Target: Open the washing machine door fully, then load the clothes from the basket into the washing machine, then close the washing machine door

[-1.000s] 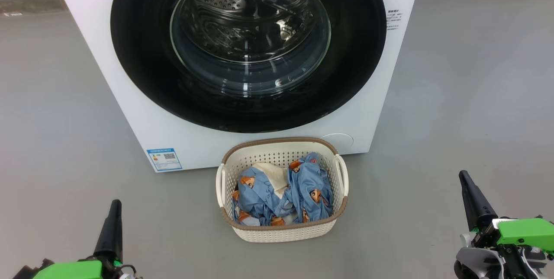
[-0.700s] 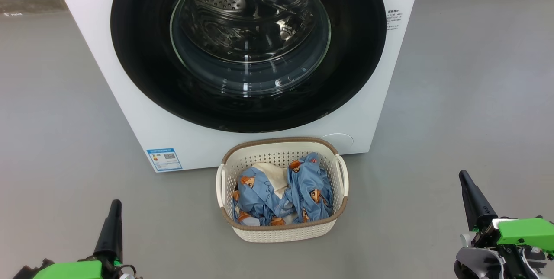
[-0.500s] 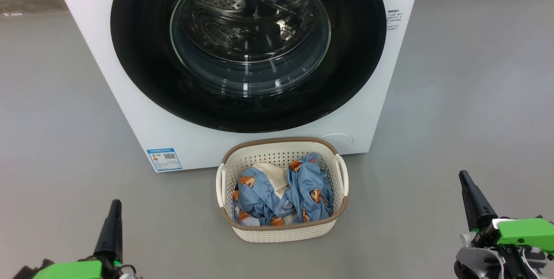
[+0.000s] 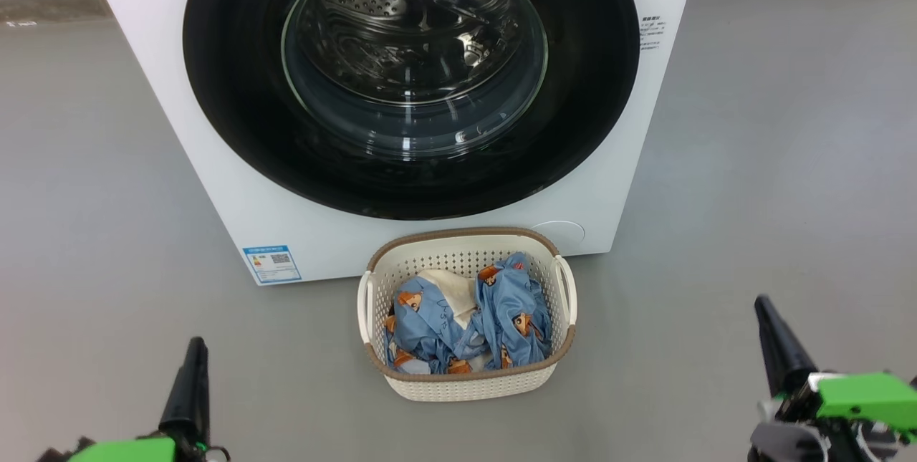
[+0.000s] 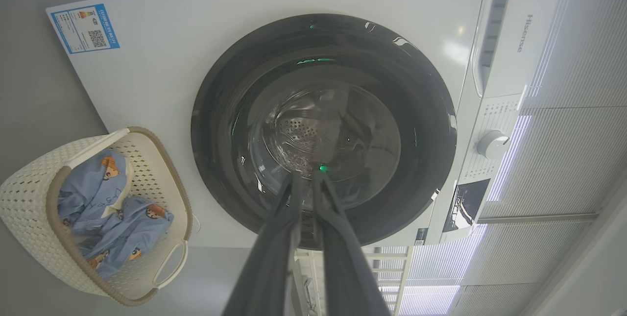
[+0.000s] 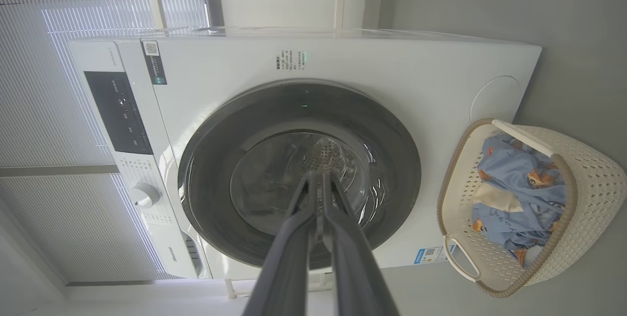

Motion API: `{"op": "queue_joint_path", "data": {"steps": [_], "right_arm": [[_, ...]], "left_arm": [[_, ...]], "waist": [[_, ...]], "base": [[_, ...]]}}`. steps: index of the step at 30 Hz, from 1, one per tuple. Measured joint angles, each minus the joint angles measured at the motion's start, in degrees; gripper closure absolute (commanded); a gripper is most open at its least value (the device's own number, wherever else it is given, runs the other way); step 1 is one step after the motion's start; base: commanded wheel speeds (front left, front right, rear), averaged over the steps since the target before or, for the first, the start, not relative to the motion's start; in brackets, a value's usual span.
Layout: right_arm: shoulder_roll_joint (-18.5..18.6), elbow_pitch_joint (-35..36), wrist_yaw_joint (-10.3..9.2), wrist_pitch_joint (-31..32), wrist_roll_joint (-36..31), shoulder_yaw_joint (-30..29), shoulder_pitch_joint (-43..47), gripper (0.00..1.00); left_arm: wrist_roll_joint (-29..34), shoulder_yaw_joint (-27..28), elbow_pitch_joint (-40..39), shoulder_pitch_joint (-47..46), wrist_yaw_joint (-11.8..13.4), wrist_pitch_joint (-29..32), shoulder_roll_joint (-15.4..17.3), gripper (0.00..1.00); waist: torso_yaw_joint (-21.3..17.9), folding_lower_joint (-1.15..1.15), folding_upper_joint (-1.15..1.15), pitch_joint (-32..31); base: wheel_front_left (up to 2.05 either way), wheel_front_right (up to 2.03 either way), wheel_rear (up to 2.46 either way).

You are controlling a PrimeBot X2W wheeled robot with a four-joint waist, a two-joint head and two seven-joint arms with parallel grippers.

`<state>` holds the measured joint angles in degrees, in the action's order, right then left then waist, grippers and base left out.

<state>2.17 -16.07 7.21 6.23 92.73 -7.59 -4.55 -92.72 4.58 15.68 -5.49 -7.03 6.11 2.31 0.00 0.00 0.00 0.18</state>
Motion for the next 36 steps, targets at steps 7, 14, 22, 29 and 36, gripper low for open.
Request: {"op": "queue_joint_path", "data": {"steps": [7, 14, 22, 29, 36], "right_arm": [[-0.91, -2.46, -0.07, -0.32, 0.0, 0.18, 2.46, 0.0], [-0.9, -1.9, -0.07, -1.36, 0.01, 0.81, 2.44, 0.0], [-0.88, -0.86, -0.07, -2.86, 0.0, 1.78, 2.13, 0.0], [-0.47, -0.2, -0.07, -4.19, -1.18, 3.27, 1.35, 0.0], [-0.22, 0.67, -0.07, -5.17, -1.56, 4.0, 1.24, 0.0]], "left_arm": [[-0.01, -0.45, 2.35, 1.81, 0.03, -0.23, -0.6, 0.0], [0.0, -0.78, 2.07, 1.79, 0.03, -1.33, -0.6, 0.0], [0.1, -1.64, 1.69, 1.65, 0.03, -2.22, -0.55, 0.0], [1.77, -2.75, 1.13, 0.85, 0.03, -3.69, -0.18, 0.0], [2.98, -3.77, 0.79, 0.78, 0.03, -4.98, 0.33, 0.0]], "waist": [[0.03, 0.01, 0.0, 0.05], [0.14, 0.01, 0.0, 0.01], [0.37, 0.01, 0.0, 0.12], [0.54, 0.01, 0.0, 0.17], [0.65, 0.01, 0.0, 0.22]], "base": [[0.0, 0.0, 0.0], [0.0, 0.0, 0.0], [0.0, 0.0, 0.0], [0.0, 0.0, 0.0], [0.0, 0.0, 0.0]]}}
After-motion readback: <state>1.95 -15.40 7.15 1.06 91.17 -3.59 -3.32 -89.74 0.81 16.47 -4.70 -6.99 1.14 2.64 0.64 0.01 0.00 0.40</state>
